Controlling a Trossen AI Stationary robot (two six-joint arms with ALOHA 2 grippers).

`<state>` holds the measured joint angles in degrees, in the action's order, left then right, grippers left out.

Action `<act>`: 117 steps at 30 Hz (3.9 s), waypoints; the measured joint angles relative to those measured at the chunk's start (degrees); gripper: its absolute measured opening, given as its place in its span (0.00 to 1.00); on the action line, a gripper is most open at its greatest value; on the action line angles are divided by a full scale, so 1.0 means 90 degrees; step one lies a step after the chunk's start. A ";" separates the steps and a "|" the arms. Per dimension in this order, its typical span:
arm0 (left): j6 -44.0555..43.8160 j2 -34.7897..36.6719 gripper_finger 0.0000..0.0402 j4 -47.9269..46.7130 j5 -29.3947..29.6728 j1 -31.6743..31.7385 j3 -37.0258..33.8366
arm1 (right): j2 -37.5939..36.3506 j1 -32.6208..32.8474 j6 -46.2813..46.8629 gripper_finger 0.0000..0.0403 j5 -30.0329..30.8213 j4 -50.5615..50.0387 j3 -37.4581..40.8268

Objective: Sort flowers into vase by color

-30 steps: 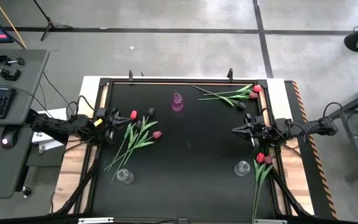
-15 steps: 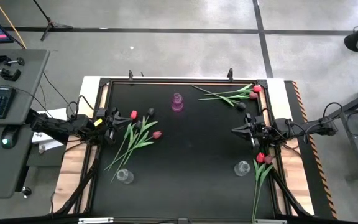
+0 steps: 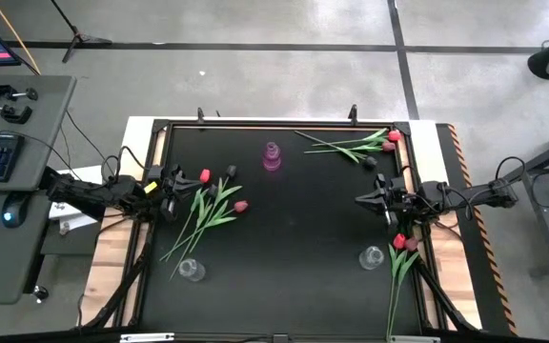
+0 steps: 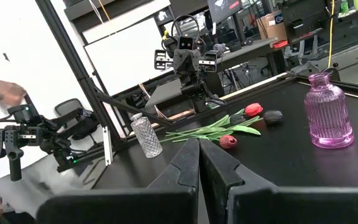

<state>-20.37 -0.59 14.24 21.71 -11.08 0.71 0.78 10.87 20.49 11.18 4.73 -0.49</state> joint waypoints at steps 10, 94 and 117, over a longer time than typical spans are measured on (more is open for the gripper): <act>-0.0001 0.0001 0.00 0.0000 0.0000 0.0000 0.0000 | 0.0001 0.0000 0.0000 0.00 0.0000 -0.0001 0.0000; 0.0001 -0.0001 0.00 -0.0002 0.0000 0.0001 0.0000 | 0.0130 0.0000 0.0253 0.00 0.1440 0.1635 0.0001; -0.0001 0.0000 0.00 -0.0009 -0.0005 0.0001 0.0000 | 0.5588 -0.4885 0.4924 0.04 0.0914 -0.0498 -0.3420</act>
<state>-20.38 -0.60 14.16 21.67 -11.07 0.71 51.07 -33.09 64.80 19.40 0.25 -31.26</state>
